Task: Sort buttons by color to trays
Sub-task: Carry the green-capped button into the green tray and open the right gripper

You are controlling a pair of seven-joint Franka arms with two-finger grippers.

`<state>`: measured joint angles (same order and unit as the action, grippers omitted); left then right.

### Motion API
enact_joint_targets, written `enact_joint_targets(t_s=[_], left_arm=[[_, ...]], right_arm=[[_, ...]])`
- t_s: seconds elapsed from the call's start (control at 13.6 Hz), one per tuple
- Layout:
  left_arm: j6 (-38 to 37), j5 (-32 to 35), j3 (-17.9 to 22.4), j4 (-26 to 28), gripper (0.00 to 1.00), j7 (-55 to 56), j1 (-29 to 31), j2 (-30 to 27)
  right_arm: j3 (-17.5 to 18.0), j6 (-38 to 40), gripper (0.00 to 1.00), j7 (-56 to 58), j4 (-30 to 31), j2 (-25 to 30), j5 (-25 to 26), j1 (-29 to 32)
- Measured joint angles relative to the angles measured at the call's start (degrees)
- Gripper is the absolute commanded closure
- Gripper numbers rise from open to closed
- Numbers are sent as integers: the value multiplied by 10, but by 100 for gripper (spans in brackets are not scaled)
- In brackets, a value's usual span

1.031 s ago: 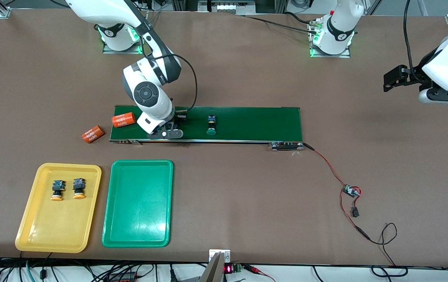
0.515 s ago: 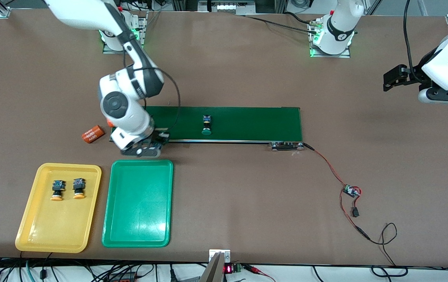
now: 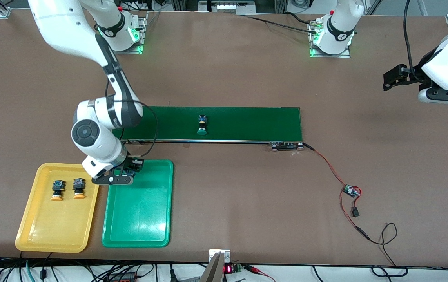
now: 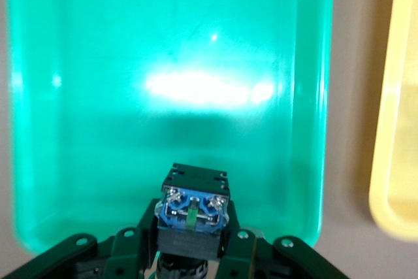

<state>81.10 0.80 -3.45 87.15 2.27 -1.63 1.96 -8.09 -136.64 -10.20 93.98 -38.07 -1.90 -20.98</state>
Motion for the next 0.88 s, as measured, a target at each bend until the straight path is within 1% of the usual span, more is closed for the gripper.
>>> enact_joint_targets(t_s=[0.29, 0.37, 0.44, 0.52, 0.88], left_arm=[[0, 0, 0, 0, 0, 0, 0, 0], [0, 0, 0, 0, 0, 0, 0, 0], [0, 0, 0, 0, 0, 0, 0, 0], [0, 0, 0, 0, 0, 0, 0, 0], [0, 0, 0, 0, 0, 0, 0, 0]], right_arm=[[-5, -72, 91, 46, -9, -52, 0, 10], [-5, -80, 76, 53, -14, -59, 0, 11], [-5, -83, 20, 62, -19, -64, 0, 11], [-5, -84, 0, 68, -23, -66, 0, 11], [-9, -84, 0, 71, -38, -65, 0, 12]])
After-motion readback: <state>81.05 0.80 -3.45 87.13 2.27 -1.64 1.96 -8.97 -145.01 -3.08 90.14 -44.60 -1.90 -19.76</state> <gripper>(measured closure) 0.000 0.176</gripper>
